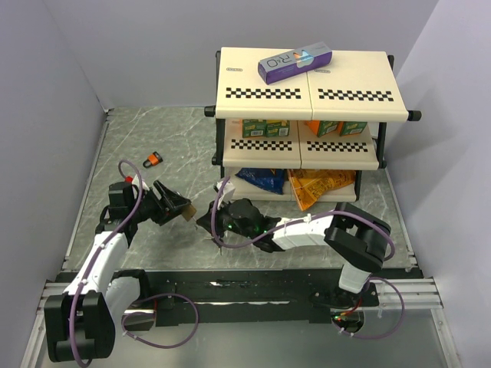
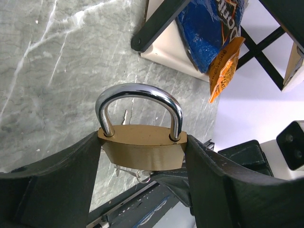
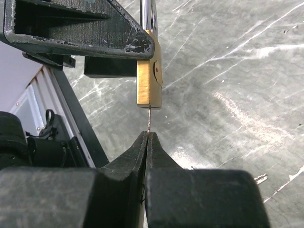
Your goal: Unlock with the key
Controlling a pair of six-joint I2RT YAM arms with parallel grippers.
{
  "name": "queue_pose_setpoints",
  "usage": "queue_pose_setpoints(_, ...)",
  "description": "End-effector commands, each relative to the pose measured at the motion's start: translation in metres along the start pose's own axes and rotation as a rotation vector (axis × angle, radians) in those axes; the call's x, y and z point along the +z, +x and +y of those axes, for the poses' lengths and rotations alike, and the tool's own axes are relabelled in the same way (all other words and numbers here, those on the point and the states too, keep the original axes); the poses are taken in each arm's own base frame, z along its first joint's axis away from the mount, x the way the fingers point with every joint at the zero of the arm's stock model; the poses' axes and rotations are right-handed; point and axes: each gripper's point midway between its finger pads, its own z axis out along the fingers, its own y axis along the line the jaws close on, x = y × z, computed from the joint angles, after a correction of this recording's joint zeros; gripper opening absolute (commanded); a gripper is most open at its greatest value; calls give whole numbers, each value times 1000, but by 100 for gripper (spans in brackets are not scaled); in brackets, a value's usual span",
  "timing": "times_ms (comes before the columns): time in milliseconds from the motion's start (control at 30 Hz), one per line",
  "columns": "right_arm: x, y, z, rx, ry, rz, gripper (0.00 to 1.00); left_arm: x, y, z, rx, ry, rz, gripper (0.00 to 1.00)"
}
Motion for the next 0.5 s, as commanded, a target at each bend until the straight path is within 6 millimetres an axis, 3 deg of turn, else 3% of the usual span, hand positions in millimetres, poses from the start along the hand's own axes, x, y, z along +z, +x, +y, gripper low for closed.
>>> queue_pose_setpoints(0,10,-43,20,-20,-35,-161,0,-7,1,-28,28,117,14,1)
queue_pose_setpoints(467,19,-51,15,-45,7,-220,0,-8,7,-26,6,122,11,1)
